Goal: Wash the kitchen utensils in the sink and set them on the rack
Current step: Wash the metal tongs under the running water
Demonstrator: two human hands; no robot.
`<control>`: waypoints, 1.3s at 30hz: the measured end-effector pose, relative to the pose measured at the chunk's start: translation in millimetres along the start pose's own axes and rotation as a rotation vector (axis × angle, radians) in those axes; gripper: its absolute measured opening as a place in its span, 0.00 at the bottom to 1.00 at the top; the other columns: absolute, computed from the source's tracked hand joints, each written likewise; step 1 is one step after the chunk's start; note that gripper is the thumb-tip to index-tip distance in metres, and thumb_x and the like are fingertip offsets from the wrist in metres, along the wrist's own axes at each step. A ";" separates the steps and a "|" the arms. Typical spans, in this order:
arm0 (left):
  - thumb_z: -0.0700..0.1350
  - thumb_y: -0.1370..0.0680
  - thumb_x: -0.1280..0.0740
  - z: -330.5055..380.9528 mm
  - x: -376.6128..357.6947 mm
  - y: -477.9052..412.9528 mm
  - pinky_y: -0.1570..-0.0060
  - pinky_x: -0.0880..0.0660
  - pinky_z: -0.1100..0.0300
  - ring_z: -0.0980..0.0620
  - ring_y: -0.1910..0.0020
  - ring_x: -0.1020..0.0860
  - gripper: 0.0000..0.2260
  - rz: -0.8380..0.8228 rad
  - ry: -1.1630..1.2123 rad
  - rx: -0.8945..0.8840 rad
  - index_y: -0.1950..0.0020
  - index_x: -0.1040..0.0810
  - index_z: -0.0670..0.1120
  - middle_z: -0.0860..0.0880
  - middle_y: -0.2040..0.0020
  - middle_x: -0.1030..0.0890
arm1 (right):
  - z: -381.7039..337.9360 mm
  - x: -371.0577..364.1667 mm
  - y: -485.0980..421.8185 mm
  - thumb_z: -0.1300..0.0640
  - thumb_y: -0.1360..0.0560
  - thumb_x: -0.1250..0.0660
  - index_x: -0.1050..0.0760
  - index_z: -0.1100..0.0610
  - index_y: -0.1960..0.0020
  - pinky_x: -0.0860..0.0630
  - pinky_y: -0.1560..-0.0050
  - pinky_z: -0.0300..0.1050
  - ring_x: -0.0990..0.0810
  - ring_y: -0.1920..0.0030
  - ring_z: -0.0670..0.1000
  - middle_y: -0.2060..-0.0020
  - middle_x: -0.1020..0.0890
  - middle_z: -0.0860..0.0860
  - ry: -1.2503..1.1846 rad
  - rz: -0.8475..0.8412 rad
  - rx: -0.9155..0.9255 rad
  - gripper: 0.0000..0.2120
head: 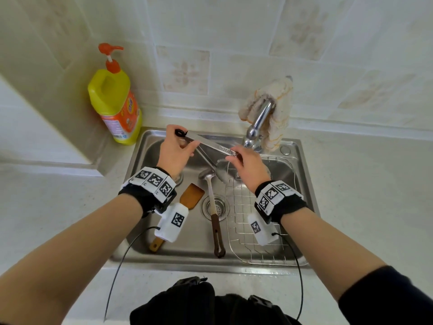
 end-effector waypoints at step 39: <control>0.52 0.19 0.47 23.8 -60.1 26.8 0.54 0.39 0.63 0.54 0.55 0.31 0.14 -0.447 -0.967 -0.527 0.43 0.31 0.44 0.49 0.47 0.25 | -24.2 1.9 8.7 0.48 0.22 0.40 0.27 0.56 0.42 0.39 0.43 0.44 0.29 0.43 0.52 0.46 0.23 0.50 0.326 -0.009 0.110 0.14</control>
Point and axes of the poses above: each hand's wrist, its own y-axis away from the middle knuckle, its own x-axis out of the back of the hand, z = x × y, the point moved 8 cm from there along -y, towards the middle knuckle
